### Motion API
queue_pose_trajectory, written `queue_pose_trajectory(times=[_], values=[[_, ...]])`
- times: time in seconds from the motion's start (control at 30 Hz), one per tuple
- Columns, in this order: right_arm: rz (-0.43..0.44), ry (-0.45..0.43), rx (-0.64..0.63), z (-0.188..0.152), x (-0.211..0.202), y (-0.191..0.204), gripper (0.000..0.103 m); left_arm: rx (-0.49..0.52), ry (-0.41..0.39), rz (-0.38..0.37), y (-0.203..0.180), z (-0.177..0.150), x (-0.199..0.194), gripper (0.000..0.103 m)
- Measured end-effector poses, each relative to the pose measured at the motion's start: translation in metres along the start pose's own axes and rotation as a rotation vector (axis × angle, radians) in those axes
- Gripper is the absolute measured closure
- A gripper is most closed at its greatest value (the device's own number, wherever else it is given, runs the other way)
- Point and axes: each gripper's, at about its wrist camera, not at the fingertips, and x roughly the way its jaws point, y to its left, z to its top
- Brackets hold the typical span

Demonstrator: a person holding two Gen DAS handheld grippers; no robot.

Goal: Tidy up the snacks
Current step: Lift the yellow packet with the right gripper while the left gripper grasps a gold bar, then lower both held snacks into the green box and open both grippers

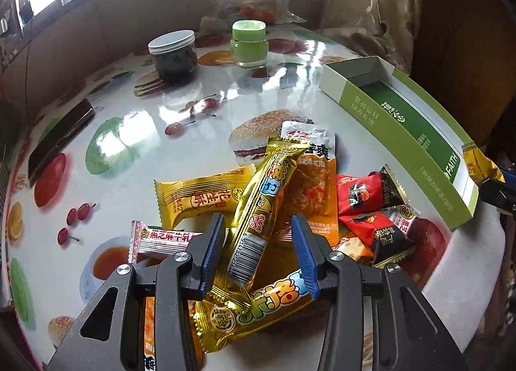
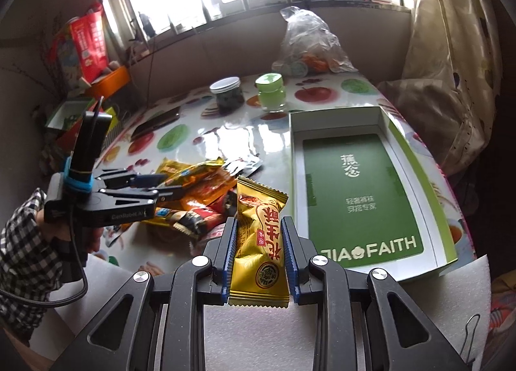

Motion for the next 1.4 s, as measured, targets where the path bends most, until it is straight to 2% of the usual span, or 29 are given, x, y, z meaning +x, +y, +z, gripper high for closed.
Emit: queue_pose_trajectory(times=[0.07,0.1,0.17,0.33,0.57,0.73,1.03,1.4], values=[[-0.006,0.001,0.007,0.001,0.000,-0.004,0.078,0.008,-0.002,0.008,-0.003,0.001,0.000,0.061],[-0.008,0.001,0.010,0.001,0.000,-0.007,0.078,0.010,0.000,0.014,-0.003,0.002,0.000,0.071],[-0.015,0.001,0.019,0.002,0.000,-0.010,0.078,0.015,0.004,0.017,-0.005,0.005,0.000,0.078],[-0.027,0.000,0.038,0.005,0.001,-0.020,0.078,0.029,-0.007,0.009,-0.011,0.009,-0.008,0.079],[-0.044,-0.009,0.054,0.011,0.000,-0.031,0.078,0.026,-0.062,-0.016,-0.025,0.022,-0.030,0.079],[-0.071,-0.021,0.065,0.016,-0.002,-0.040,0.078,0.034,-0.097,-0.074,-0.046,0.038,-0.041,0.079],[-0.126,-0.019,0.087,0.020,0.000,-0.060,0.078,0.053,-0.099,-0.171,-0.092,0.063,-0.031,0.079],[-0.166,0.006,0.117,0.017,0.014,-0.079,0.078,0.068,-0.072,-0.225,-0.139,0.080,-0.011,0.079]])
